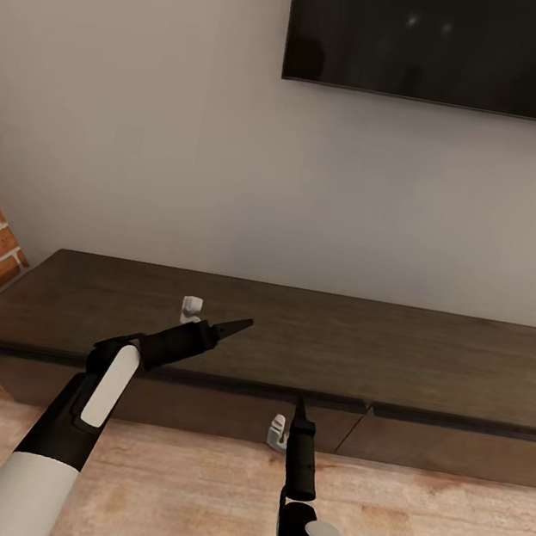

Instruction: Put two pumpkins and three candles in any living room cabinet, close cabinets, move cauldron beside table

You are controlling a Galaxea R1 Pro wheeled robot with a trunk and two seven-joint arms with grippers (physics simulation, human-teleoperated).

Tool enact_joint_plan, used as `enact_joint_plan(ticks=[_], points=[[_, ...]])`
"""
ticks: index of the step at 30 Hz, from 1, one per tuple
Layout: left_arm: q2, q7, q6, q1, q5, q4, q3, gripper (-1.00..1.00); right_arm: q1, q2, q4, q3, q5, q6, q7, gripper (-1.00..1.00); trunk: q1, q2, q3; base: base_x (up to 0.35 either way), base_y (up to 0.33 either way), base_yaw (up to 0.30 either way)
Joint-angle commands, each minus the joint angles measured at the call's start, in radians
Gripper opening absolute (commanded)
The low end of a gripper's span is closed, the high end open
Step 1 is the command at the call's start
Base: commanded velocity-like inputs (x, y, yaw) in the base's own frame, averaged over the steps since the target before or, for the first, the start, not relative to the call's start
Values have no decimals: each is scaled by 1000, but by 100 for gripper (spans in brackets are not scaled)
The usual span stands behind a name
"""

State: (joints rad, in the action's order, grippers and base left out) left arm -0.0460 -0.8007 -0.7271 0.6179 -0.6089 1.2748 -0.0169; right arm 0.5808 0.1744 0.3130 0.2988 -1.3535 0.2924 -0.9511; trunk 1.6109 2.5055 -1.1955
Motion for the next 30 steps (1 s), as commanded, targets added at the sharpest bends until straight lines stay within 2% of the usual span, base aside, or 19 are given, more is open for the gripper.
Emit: enact_joint_plan(ticks=[1, 16, 19, 22, 30], points=[[0, 0, 0, 0, 0, 0, 0, 100, 1, 0, 1, 1, -3, 4, -3, -100, 0, 0, 0, 0, 0, 0], [0, 0, 0, 0, 0, 0, 0, 100, -2, 0, 1, 1, -4, 2, -5, -100, 0, 0, 0, 0, 0, 0], [0, 0, 0, 0, 0, 0, 0, 100, -5, 0, 0, 1, -4, -13, -5, -100, 0, 0, 0, 0, 0, 0], [3, -3, 5, -9, -16, 17, 17, 100, 2, 0, -1, -4, 7, -34, 1, -100, 0, 0, 0, 0, 0, 0], [3, -4, 5, -9, -16, 34, 37, 100, 4, 0, 0, -24, 21, -96, 12, -100, 0, 0, 0, 0, 0, 0]])
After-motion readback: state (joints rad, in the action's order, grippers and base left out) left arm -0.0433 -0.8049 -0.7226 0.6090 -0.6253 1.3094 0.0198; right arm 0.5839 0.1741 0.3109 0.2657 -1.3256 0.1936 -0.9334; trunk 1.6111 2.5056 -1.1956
